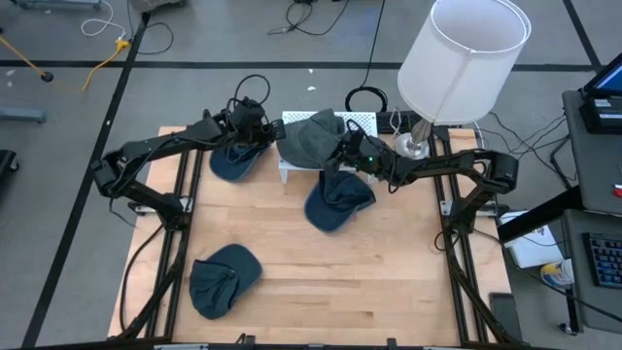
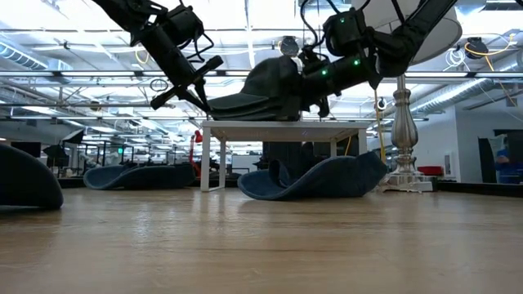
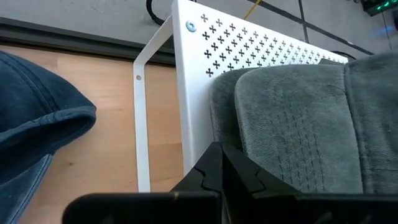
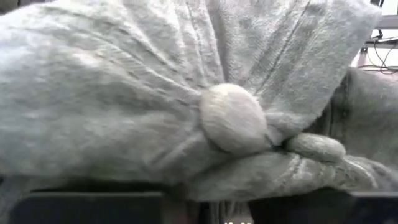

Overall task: Pick & Place hat
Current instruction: Adjust the stacked gray caps on the shelf

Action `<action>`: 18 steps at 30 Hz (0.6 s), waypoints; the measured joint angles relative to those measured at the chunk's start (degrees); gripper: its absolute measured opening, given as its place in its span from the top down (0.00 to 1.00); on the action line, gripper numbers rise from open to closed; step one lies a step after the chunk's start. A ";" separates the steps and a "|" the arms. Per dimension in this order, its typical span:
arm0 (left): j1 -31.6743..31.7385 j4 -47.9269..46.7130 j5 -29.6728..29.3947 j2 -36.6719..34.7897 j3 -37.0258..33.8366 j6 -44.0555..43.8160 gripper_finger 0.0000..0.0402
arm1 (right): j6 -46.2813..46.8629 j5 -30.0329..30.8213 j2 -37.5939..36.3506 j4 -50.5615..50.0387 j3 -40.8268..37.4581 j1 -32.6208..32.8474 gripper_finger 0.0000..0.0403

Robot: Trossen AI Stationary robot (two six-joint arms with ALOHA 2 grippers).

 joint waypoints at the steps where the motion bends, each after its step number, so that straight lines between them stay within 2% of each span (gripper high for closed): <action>1: -0.01 0.01 0.00 0.00 0.00 -0.04 1.00 | 0.00 -0.02 -0.08 -0.60 0.04 0.01 0.73; 5: -0.02 0.07 0.00 0.00 0.00 -0.30 1.00 | -1.10 0.00 -0.07 -2.24 0.04 0.26 0.62; 9: 0.00 0.07 0.02 0.00 0.00 -0.60 1.00 | -3.60 0.20 -1.54 -4.01 0.04 0.31 0.56; 14: 0.19 1.70 2.25 0.00 0.00 -1.05 0.99 | -4.55 4.31 -3.70 -6.33 0.02 -0.10 0.57; 18: 0.60 2.32 2.07 -0.49 -0.04 -1.03 0.96 | -2.58 1.67 -3.57 -6.82 0.03 -1.27 0.60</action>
